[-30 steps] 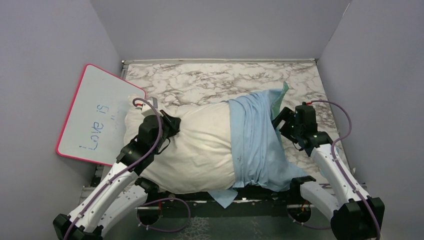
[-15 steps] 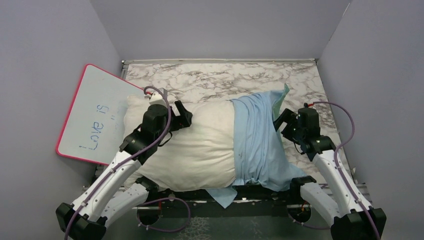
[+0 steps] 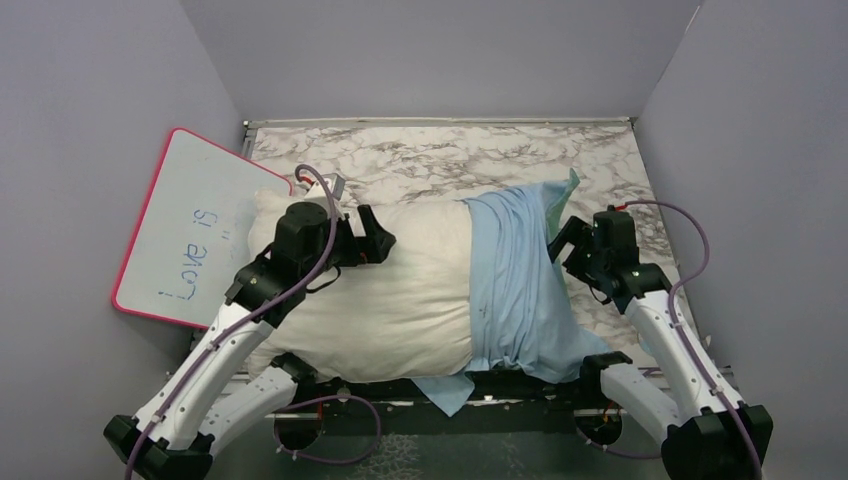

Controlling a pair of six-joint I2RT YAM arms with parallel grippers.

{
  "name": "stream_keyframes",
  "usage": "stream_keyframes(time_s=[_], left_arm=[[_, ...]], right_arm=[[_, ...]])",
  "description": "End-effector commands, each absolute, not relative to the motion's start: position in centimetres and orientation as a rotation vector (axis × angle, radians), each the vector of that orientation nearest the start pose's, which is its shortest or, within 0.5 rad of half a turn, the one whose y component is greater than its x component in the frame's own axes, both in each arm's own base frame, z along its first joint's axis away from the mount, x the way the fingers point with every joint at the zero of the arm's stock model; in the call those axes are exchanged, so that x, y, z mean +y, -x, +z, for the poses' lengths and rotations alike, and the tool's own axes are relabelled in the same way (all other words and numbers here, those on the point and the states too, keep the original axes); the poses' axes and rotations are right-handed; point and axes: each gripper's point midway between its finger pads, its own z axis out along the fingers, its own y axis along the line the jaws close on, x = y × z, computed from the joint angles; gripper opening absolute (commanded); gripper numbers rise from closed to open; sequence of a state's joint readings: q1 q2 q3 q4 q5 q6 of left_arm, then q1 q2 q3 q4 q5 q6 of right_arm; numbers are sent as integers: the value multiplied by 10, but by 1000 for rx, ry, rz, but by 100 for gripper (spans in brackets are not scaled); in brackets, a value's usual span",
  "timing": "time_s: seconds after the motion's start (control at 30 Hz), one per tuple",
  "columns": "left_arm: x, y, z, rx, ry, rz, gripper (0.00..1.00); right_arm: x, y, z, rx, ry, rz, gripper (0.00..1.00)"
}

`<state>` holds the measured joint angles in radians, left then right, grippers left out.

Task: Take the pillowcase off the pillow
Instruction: Remove the pillow from the pillowcase.

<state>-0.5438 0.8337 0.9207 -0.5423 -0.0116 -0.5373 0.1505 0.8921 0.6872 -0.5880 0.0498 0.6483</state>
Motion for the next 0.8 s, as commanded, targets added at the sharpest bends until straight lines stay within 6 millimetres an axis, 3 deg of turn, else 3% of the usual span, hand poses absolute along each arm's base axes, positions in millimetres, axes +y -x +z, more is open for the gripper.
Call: stream_keyframes(time_s=[0.0,0.23,0.47,0.63,0.77], left_arm=[[-184,-199,255,2139,-52,-887,99],[-189,-146,250,2149,-20,-1145,99],[-186,-103,212,2244,123,-1330,99],[-188,-93,195,2281,183,-1400,99],[-189,-94,194,2288,159,-1387,99]], right_arm=[[58,-250,140,2291,-591,356,95],[54,-250,149,2277,-582,333,95],[49,-253,156,2253,-588,304,95],[37,-246,148,2270,-672,217,95],[42,-250,155,2241,-640,267,95]])
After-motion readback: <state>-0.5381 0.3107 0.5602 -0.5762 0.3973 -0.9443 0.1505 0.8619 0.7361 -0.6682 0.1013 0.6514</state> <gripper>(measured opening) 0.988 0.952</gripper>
